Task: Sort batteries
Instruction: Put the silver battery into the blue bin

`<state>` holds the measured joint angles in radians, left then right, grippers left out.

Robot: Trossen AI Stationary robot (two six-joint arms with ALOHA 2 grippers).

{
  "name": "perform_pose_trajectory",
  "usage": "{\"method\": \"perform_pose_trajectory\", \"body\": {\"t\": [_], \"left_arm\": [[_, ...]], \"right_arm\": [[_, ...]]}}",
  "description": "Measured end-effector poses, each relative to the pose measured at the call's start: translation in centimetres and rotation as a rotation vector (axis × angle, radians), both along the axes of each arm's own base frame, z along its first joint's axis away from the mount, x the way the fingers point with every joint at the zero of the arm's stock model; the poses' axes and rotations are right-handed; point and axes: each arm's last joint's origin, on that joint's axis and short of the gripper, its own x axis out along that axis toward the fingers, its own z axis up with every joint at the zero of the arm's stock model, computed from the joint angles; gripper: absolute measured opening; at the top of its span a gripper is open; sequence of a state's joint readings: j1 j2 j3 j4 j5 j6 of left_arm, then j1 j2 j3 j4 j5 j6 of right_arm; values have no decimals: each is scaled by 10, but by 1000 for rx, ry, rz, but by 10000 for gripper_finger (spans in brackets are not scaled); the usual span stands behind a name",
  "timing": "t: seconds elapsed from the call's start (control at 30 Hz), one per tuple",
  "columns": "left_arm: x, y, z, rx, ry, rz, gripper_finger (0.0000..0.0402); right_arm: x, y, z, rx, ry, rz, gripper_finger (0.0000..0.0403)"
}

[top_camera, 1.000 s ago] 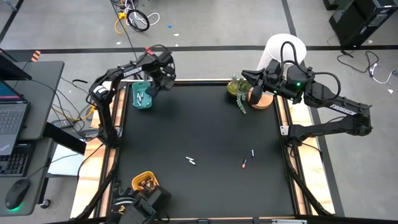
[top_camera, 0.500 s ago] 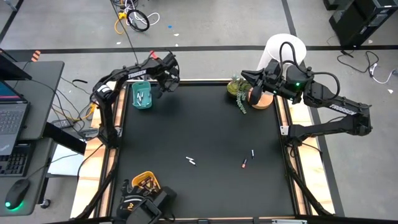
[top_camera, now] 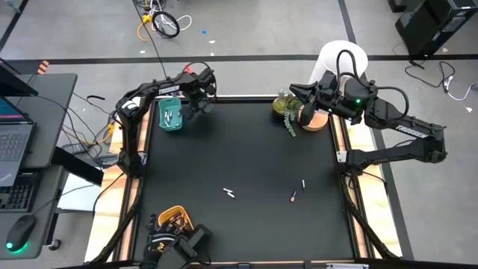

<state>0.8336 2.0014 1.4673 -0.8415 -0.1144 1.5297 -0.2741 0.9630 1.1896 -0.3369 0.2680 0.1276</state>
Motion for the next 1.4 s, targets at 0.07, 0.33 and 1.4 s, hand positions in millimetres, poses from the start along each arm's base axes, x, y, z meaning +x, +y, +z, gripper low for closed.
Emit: {"method": "perform_pose_trajectory", "body": {"t": [0.07,0.33,1.4], "left_arm": [[1,-3,1,0,26,13,130],[4,-1,12,22,48,10,103],[12,22,-4,195,22,62,85]], "right_arm": [[0,0,0,3,-5,0,22],[0,0,1,1,-11,0,22],[0,0,3,-2,-37,7,22]]}}
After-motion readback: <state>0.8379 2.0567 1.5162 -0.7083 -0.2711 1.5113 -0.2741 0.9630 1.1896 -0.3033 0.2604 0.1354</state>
